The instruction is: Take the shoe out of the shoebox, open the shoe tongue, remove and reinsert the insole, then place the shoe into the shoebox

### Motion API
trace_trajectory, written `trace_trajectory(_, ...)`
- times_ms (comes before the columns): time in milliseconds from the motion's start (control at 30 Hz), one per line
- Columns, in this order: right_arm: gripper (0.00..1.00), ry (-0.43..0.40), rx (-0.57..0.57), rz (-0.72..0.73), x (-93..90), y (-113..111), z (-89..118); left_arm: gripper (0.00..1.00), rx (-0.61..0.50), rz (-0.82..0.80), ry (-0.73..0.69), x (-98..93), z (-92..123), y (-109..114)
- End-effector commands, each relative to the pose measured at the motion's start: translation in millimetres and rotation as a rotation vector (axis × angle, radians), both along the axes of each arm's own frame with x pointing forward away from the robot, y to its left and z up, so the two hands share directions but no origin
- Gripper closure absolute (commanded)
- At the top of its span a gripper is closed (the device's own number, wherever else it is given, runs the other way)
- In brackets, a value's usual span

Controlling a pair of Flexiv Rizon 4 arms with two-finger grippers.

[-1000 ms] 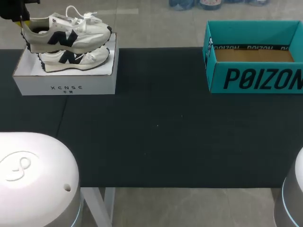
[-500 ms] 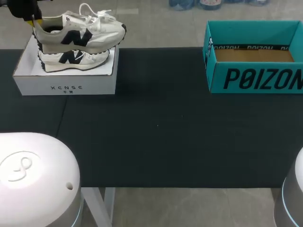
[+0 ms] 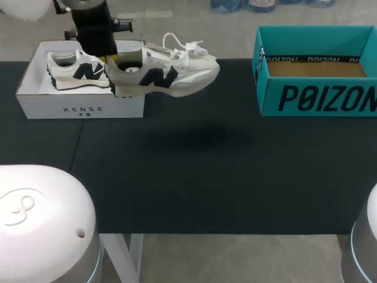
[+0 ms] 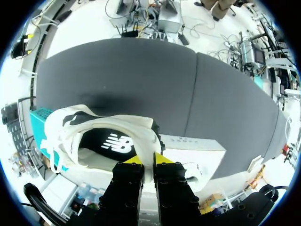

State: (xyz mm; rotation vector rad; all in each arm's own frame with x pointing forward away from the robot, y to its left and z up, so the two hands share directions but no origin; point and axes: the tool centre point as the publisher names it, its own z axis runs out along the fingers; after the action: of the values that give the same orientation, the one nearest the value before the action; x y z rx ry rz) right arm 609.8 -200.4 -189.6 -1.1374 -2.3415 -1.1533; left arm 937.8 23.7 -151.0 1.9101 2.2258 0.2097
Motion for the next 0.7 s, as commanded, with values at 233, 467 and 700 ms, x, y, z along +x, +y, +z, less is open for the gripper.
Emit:
trace_trajectory(233,0.0,-0.104,-0.2,-0.15,-8.6,3,1,1.0,-0.008,-0.034,-0.041,-58.8,-46,-97)
trace_trajectory(467,0.0,-0.104,-0.2,-0.15,-8.6,3,1,1.0,0.008,-0.086,-0.033,-91.5,-82,-139)
trace_trajectory(700,0.0,-0.104,-0.2,-0.15,-8.6,3,1,1.0,0.046,-0.097,-0.027,-111.1,-120,-162)
